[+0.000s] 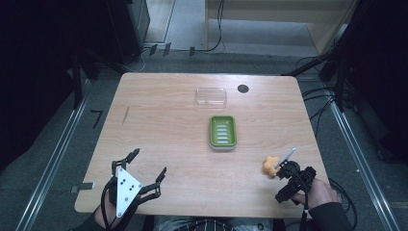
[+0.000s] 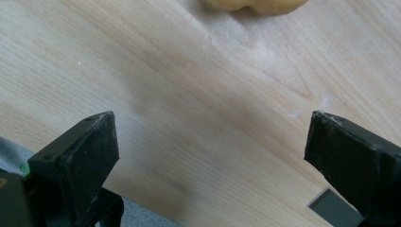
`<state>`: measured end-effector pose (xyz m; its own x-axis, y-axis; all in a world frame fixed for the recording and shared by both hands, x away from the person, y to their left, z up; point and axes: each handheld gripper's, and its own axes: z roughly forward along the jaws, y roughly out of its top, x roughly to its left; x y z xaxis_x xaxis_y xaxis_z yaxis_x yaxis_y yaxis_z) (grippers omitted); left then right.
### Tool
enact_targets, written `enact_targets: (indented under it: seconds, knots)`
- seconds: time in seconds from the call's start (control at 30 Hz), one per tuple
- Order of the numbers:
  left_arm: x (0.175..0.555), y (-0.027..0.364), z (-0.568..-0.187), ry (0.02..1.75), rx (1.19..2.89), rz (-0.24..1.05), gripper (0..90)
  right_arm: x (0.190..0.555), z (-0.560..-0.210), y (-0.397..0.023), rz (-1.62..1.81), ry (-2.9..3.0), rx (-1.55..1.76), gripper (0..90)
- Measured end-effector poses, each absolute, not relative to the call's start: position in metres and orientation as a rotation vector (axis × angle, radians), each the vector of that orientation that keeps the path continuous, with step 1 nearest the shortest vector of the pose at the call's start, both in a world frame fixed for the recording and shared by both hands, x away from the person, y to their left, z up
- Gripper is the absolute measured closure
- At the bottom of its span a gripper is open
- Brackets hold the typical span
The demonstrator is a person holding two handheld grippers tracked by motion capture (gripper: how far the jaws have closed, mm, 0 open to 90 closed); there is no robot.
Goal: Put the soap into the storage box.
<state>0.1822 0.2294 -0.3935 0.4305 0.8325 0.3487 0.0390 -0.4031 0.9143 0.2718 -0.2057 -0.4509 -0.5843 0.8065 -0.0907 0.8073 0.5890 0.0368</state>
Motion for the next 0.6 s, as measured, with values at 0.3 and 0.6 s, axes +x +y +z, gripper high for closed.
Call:
enact_targets:
  seconds: [0.3, 0.6]
  knots:
    - [0.183, 0.230, -0.393, 0.754, 1.764, 1.080, 13.5, 0.283, -0.450, -0.204, -0.007, 2.707, 1.371, 3.7]
    - [0.183, 0.229, -0.394, 0.756, 1.765, 1.079, 13.5, 0.295, -0.449, -0.201, 0.018, 2.703, 1.347, 3.1]
